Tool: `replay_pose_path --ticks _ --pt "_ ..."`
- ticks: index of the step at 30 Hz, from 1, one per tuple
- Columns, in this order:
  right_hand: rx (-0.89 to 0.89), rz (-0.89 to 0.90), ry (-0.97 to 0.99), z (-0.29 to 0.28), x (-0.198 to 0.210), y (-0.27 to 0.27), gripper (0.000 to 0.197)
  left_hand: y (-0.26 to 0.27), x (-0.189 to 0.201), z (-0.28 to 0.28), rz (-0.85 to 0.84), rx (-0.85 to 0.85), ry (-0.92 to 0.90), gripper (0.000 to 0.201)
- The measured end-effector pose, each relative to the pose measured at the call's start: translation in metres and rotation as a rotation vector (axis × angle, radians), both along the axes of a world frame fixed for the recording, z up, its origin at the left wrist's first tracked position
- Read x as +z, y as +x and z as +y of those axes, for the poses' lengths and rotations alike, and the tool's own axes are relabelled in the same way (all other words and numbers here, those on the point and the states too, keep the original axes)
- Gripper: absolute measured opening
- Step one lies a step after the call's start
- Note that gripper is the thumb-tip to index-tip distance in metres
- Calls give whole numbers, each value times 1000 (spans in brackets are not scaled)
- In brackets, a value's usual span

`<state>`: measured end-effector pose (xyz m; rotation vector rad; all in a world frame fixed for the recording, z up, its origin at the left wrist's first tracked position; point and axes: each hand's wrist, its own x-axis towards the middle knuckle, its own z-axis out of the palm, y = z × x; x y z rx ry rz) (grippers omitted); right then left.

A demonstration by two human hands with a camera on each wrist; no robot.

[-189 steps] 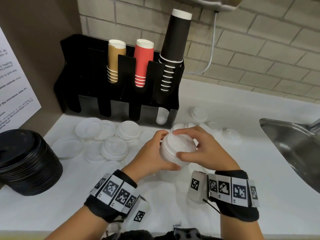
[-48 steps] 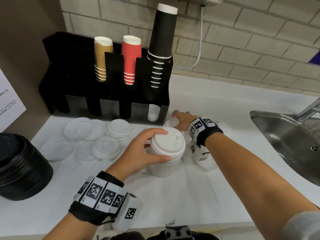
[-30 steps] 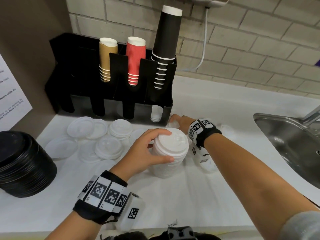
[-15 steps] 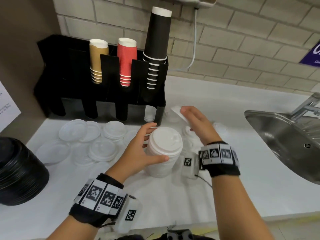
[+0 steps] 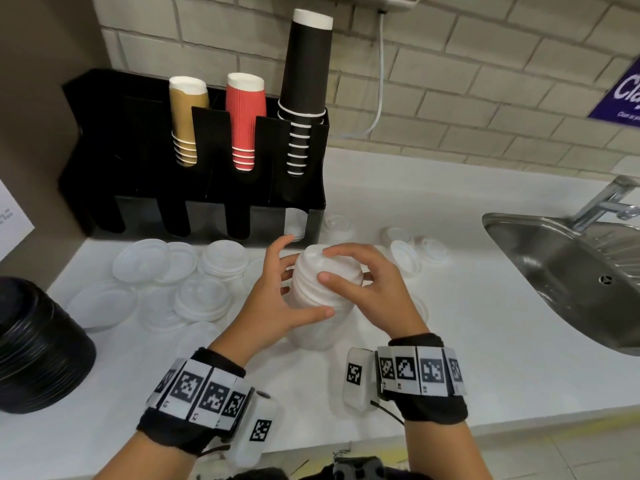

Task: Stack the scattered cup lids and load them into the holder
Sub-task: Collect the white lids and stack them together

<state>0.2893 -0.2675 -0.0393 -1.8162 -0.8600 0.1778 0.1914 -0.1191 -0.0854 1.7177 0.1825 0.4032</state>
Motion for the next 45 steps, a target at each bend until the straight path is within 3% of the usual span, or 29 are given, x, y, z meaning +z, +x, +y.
replay_pose_path --ticks 17,20,23,27,32,34,36,39,41,45 --pt "65 -118 -89 -7 0 -2 47 -6 10 -2 55 1 39 95" --pt "108 -109 -121 -8 4 -5 49 -13 19 5 139 -85 57 103" --pt "57 46 -33 -17 12 -4 47 -24 37 25 236 -92 43 102" --pt "-128 384 -35 -23 11 0 46 -27 57 34 313 111 -76 69" --pt "-158 786 -78 -12 -6 -6 62 -14 46 12 550 51 -374 78" --pt "-144 848 -106 -7 -9 -8 56 -11 42 5 585 22 -430 81" --pt "-142 888 -129 -5 -11 -9 41 -9 38 1 599 11 -463 98" --pt "-150 947 -124 -6 -17 -8 57 -10 36 -3 626 24 -507 121" --pt "-154 959 -126 -7 -18 -7 67 -10 36 -5 629 17 -517 118" --pt "-172 971 -140 -7 -20 -8 66 -10 36 -7 623 -1 -532 95"
